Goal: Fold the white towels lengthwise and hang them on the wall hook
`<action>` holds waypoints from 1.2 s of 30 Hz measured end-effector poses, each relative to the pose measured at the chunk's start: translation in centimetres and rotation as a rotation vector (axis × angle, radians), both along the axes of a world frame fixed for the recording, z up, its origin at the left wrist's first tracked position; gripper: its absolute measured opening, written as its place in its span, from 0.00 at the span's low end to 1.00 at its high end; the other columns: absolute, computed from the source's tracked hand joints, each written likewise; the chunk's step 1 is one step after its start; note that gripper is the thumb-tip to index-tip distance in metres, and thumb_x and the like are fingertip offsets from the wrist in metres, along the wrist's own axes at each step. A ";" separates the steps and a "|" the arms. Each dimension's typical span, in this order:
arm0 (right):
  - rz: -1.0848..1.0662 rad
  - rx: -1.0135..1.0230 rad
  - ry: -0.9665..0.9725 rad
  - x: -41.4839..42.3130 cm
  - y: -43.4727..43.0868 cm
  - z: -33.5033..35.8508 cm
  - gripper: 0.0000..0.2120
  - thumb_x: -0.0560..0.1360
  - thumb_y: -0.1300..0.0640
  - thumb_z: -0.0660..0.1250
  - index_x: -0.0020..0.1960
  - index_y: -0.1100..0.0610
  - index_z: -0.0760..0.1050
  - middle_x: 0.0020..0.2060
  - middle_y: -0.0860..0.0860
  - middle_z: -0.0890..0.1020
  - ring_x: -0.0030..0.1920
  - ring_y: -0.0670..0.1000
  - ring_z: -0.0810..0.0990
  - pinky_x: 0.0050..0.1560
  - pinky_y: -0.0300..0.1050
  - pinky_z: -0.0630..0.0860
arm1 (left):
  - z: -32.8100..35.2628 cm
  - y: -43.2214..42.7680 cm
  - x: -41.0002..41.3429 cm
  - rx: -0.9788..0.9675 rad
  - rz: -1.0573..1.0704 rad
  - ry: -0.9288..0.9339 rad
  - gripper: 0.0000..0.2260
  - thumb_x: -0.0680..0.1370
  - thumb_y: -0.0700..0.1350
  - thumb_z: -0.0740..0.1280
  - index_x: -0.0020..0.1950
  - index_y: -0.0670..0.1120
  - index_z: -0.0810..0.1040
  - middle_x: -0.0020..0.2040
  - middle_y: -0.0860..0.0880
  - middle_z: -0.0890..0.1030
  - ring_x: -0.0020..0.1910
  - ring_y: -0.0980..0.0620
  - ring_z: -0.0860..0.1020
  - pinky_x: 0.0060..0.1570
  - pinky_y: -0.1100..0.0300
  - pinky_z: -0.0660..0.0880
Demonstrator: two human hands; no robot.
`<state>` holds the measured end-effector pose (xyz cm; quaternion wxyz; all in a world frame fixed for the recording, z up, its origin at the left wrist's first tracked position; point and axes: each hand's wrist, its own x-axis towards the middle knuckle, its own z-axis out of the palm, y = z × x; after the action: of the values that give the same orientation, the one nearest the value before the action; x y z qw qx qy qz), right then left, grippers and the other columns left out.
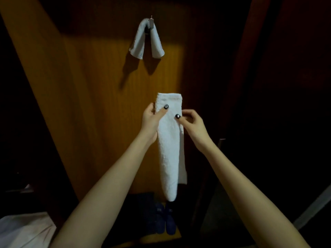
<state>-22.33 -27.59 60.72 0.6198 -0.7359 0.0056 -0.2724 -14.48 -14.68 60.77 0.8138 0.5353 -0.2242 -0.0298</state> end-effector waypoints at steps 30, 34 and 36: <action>0.109 -0.534 0.420 -6.1 -1.2 -3.4 0.07 0.77 0.55 0.67 0.50 0.59 0.78 0.44 0.56 0.81 0.40 0.52 0.77 0.41 0.49 0.72 | 6.2 1.4 4.7 -0.264 0.186 0.373 0.17 0.78 0.41 0.67 0.66 0.42 0.71 0.59 0.40 0.78 0.53 0.42 0.80 0.38 0.52 0.81; 0.162 -0.433 0.473 -6.7 -1.0 -4.5 0.13 0.80 0.54 0.62 0.53 0.65 0.76 0.43 0.56 0.76 0.43 0.54 0.73 0.45 0.58 0.73 | 4.5 1.6 5.0 -0.270 0.133 0.467 0.19 0.79 0.45 0.66 0.69 0.42 0.70 0.63 0.39 0.77 0.58 0.40 0.78 0.57 0.43 0.76; 0.185 -0.408 0.461 -7.0 -1.0 -4.8 0.15 0.80 0.54 0.63 0.48 0.67 0.77 0.39 0.56 0.74 0.40 0.54 0.70 0.42 0.52 0.68 | 4.2 1.6 4.8 -0.259 0.103 0.483 0.19 0.79 0.47 0.66 0.68 0.43 0.70 0.62 0.40 0.77 0.58 0.40 0.78 0.59 0.42 0.75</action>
<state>-29.35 -28.62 55.91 0.4638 -0.8849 0.0240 -0.0363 -9.69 -13.10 64.96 0.9059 0.4147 0.0018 -0.0862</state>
